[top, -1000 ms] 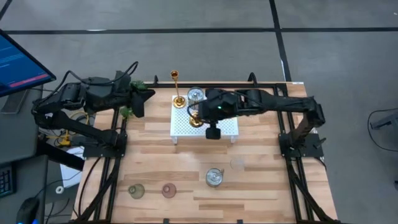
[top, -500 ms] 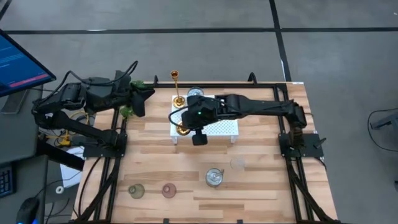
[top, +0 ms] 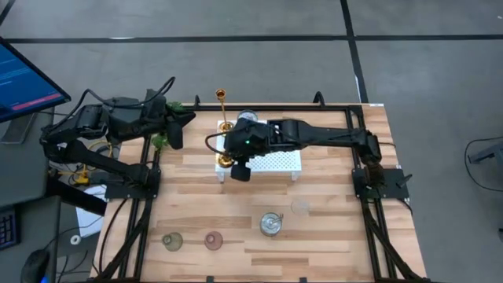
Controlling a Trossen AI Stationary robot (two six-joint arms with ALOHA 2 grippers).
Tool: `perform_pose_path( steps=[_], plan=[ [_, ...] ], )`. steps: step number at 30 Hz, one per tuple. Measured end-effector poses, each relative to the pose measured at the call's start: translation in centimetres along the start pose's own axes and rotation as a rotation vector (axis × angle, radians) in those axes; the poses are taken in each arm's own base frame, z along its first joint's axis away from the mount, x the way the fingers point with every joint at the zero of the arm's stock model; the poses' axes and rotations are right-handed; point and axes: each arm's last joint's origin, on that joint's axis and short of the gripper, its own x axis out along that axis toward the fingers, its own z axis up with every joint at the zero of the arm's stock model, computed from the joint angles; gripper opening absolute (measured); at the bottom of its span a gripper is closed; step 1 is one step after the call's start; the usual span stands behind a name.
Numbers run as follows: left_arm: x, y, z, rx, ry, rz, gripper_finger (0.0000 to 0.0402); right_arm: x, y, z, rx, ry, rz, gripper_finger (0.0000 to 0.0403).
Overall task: Pick & Place candle stick holders
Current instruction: Put the gold candle holder on the shelf
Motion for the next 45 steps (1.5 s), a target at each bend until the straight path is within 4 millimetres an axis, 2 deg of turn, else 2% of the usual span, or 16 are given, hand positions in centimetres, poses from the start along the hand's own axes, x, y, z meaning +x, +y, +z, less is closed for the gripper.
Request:
perform_pose_path(
  steps=[10, 19, 29, 39, 45],
  plan=[
    [0.0, 0.0, 0.0, 0.007, 0.0, 0.0, 0.0037, -0.3, 1.6, -0.1, 0.069, 0.002, -0.047, 0.0],
    [0.0, 0.0, 0.0, 0.007, 0.0, 0.0, 0.0037, -0.5, 2.2, -0.4, 0.084, 0.024, -0.093, 0.0],
    [0.0, 0.0, 0.0, 0.006, 0.0, -0.001, 0.0037, -0.5, 2.2, -0.4, 0.126, 0.02, -0.113, 0.0],
    [0.0, 0.0, 0.0, 0.006, 0.0, 0.0, 0.0037, -0.6, 3.0, -0.5, 0.134, 0.016, -0.123, 0.0],
    [0.0, 0.0, 0.0, 0.006, 0.0, -0.001, 0.0037, 0.5, 2.0, -1.3, 0.187, 0.047, -0.184, 0.0]
  ],
)
